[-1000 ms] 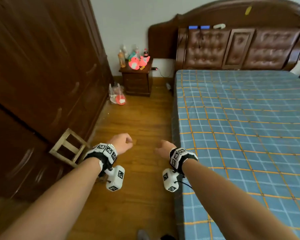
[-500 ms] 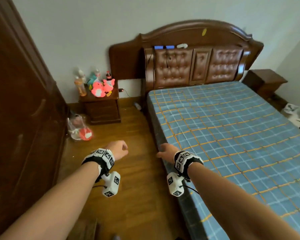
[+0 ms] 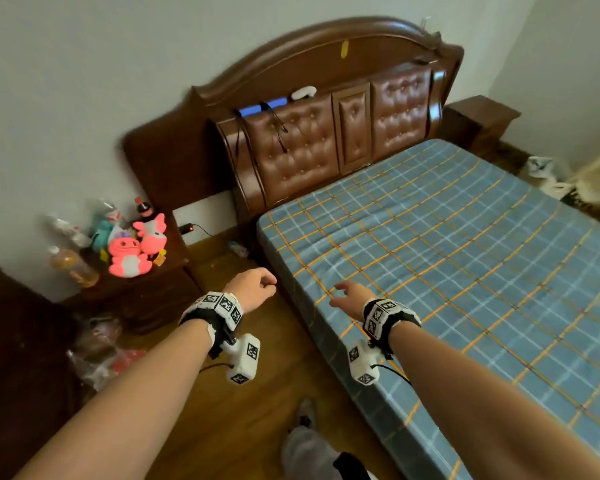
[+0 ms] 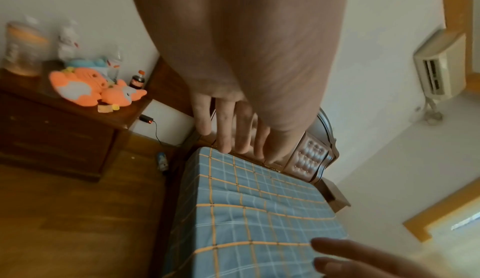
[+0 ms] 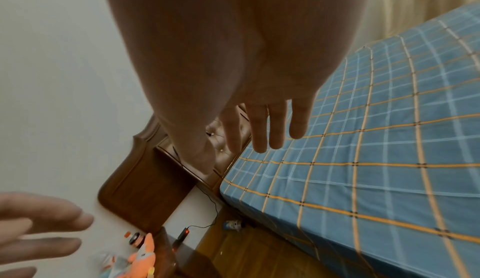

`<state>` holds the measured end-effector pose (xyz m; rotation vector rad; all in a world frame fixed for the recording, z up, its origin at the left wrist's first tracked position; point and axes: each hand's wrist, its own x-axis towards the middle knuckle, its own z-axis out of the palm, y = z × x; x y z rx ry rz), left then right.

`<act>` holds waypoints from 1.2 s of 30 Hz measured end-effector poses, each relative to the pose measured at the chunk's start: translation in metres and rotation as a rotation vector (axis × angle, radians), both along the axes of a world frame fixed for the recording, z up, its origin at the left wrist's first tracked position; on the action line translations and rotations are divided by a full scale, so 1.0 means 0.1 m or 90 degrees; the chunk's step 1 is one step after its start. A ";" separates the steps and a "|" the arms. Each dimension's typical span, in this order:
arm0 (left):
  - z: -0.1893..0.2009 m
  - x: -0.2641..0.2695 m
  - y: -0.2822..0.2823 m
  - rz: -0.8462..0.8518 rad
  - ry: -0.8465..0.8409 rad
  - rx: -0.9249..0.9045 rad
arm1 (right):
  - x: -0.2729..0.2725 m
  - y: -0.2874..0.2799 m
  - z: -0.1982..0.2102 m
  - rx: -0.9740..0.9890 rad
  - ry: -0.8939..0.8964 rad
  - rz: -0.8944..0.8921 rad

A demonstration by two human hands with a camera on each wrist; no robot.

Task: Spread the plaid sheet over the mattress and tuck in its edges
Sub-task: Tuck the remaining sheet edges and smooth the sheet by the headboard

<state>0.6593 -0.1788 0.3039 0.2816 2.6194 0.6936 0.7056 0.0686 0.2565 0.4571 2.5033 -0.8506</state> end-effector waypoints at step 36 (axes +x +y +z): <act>-3.88 -7.71 2.45 -0.479 -0.020 -0.254 | -6.59 1.29 -3.41 0.076 -0.235 -0.425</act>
